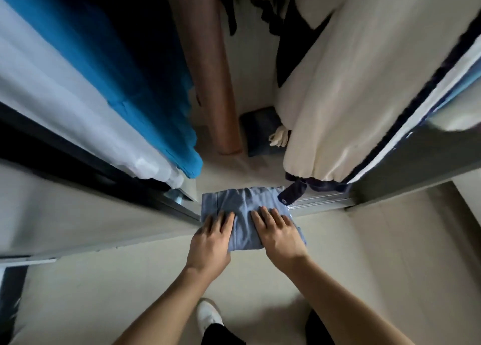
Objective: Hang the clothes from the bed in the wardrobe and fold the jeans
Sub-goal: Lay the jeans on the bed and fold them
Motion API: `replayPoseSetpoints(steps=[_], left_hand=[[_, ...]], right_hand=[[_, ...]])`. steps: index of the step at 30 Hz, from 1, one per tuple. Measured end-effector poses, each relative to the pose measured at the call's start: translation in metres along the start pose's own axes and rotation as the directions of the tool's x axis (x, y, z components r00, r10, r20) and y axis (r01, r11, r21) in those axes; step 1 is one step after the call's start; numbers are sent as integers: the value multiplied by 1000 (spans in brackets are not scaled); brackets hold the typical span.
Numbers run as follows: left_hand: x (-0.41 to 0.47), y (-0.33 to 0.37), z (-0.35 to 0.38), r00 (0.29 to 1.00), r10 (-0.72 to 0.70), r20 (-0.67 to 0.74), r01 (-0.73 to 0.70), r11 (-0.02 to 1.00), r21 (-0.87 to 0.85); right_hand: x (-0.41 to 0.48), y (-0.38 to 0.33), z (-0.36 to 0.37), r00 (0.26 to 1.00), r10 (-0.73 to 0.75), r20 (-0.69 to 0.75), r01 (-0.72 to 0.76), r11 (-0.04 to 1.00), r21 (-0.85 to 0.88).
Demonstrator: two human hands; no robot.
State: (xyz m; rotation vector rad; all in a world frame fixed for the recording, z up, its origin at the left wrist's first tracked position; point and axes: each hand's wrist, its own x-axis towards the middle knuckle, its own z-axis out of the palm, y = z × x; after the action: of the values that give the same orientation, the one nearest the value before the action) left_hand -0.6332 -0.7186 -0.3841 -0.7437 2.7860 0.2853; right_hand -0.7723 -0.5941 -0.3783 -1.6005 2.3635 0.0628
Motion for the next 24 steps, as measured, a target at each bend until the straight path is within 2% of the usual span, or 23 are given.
replayPoseSetpoints(steps=[6,15,20,24], left_hand=[[65,-5,114,998,-23,-61,24,1000,12],[183,-24,214,987,-1,-162,16,995,94],[236,-20,271,969,9,-248,16,995,98],[272,-1,317,935,10,-355,38,991,129]], right_hand=[[56,43,107,997,-51,-60,46,996,-81],[148,109,212,995,-29,-100,14,989,-145],[175,141,258,970,-34,-243,-1,990,-141],[185,179,298,914,-80,-397,-13,974,-224]])
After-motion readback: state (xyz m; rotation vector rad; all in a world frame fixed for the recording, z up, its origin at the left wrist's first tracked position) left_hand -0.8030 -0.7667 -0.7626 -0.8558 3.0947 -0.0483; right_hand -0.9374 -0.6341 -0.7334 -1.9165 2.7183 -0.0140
